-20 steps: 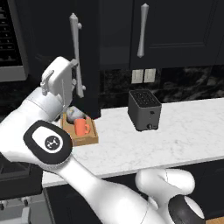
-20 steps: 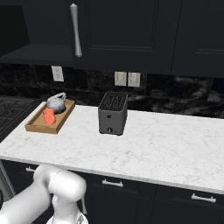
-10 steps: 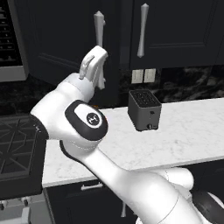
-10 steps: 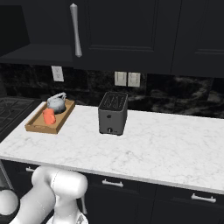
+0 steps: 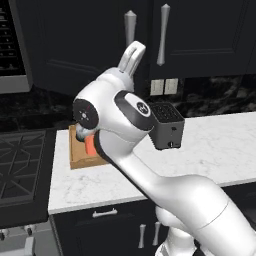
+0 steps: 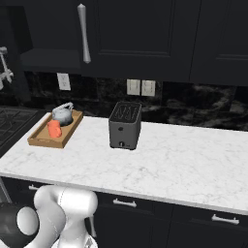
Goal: Pick the kettle from the counter and place it on the tray. Then pick the mug from the cabinet and place it on the tray. Then close the cabinet doors.
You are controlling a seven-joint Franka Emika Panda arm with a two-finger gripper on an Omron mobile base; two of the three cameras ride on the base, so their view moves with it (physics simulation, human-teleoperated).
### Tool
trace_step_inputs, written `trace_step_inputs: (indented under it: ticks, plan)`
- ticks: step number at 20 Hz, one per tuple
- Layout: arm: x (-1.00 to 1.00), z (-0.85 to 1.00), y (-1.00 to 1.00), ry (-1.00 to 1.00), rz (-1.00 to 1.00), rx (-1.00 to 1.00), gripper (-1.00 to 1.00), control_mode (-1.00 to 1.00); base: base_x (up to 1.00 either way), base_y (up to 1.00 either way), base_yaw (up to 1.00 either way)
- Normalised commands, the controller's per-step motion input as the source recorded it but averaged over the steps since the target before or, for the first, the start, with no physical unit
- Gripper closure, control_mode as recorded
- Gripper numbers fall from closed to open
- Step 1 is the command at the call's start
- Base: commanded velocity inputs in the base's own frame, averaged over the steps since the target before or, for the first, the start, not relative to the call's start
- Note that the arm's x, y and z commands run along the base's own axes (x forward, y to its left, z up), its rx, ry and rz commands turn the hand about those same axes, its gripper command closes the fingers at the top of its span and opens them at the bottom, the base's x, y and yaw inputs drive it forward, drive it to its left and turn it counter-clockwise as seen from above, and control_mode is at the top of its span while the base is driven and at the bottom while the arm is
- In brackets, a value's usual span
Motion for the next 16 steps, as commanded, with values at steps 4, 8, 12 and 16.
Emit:
trace_step_inputs:
  ticks: [4, 8, 12, 16]
  plan:
    - [0.66, 0.00, -0.44, 0.09, 0.12, 0.06, -1.00, -1.00, 0.00, 0.00, 0.00]
    - [0.66, 0.00, -0.41, 0.02, 0.12, 0.05, -1.00, -1.00, 0.00, 0.00, 0.00]
    - [0.68, 0.00, -0.39, 0.00, 0.13, 0.04, -1.00, -1.00, 0.00, 0.00, 0.00]
    - [0.66, 0.00, -0.39, 0.00, 0.13, 0.04, -1.00, -1.00, 0.00, 0.00, 0.00]
